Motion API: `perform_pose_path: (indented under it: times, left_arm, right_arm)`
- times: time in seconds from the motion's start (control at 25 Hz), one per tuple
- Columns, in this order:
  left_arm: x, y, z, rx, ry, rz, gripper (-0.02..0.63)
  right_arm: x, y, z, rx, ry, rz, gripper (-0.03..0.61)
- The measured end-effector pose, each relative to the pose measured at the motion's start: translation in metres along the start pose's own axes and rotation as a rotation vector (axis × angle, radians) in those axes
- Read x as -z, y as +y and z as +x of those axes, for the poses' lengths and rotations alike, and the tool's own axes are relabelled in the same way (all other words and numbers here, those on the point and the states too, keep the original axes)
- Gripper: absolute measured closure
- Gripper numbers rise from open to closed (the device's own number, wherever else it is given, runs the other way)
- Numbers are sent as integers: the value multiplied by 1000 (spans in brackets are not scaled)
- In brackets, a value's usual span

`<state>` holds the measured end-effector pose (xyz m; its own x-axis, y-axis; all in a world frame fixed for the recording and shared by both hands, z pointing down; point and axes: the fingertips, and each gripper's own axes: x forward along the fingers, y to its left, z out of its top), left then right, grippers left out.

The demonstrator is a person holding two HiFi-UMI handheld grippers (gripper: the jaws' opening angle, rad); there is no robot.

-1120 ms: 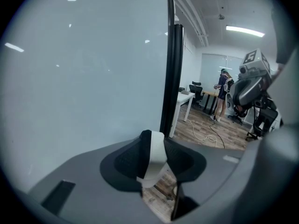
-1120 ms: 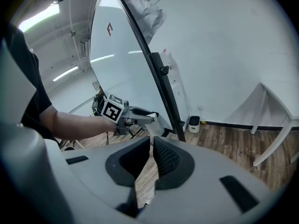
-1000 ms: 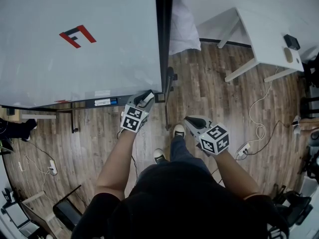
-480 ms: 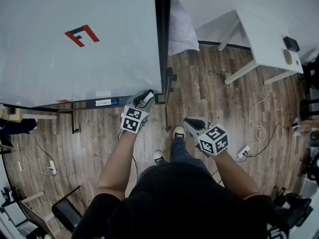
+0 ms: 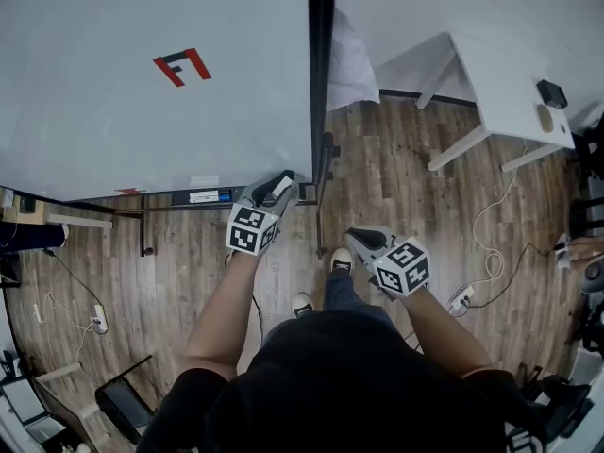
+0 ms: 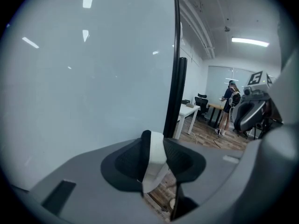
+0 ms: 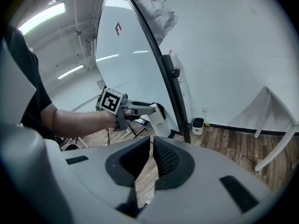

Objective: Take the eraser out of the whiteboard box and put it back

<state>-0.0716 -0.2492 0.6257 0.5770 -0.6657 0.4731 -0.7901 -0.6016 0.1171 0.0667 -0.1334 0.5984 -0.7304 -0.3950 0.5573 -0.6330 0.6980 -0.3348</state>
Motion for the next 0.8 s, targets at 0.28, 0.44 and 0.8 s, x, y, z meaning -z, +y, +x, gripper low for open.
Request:
perform_pose_path:
  times: [0.28,0.44,0.8]
  left_arm:
    - [-19,-2,-18,0,-42,5,462]
    - [-28,-4,-32,-4,-58,5,462]
    - [-37,-2,-61,-22,-81,20,462]
  right_arm:
    - [-1,10,-2,-7,2,-15,561]
    - [1,12,-3,-7,6,-17,561]
    - [3,20,-5,-10,11,-20,561]
